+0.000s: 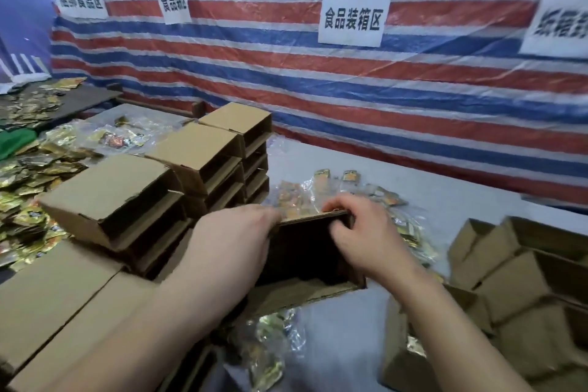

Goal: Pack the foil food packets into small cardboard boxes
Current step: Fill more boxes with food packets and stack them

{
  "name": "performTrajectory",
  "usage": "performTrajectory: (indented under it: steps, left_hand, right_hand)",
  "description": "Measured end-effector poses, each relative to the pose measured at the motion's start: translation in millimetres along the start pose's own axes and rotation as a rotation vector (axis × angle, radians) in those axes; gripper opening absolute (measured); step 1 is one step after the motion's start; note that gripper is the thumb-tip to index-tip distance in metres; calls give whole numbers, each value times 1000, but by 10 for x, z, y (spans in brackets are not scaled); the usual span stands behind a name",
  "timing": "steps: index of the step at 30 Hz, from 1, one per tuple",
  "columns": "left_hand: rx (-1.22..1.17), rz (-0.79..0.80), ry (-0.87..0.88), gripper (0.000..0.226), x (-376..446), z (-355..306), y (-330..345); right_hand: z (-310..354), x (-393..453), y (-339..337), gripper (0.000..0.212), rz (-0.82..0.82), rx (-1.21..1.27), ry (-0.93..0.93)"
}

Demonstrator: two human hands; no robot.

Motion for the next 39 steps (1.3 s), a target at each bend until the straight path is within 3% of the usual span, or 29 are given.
performTrajectory:
  steps: [6, 11, 15, 19, 26, 34, 39]
  left_hand:
    - [-320, 31, 177, 22, 460, -602, 548]
    - [-725, 316, 214, 10, 478, -816, 1419]
    - [-915, 443, 163, 11, 309, -806, 2058]
    - [-944, 543, 94, 10, 89, -757, 2556]
    - [-972, 609, 18, 9, -177, -790, 3084]
    - [-902, 594, 135, 20, -192, -926, 3288]
    - [-996, 463, -23, 23, 117, -763, 3333]
  right_hand:
    - [-899, -689, -288, 32, -173, 63, 341]
    - [-1444, -1163, 51, 23, -126, 54, 593]
    - [-1729, -1432, 536, 16, -34, 115, 723]
    - [-1877, -1585, 965, 12, 50, 181, 833]
    - [-2104, -1709, 1470, 6, 40, 239, 958]
    - [-2291, -1864, 1685, 35, -21, 235, 1062]
    - [-2258, -1832, 1617, 48, -6, 116, 989]
Point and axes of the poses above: each hand's wrist, its own x-axis towards the middle knuckle, its own y-axis out of the palm, z = x × y, the point moved 4 cm from there along x, towards the middle knuckle, and after that the axes turned 13 degrees about z, right-handed, at the moved point
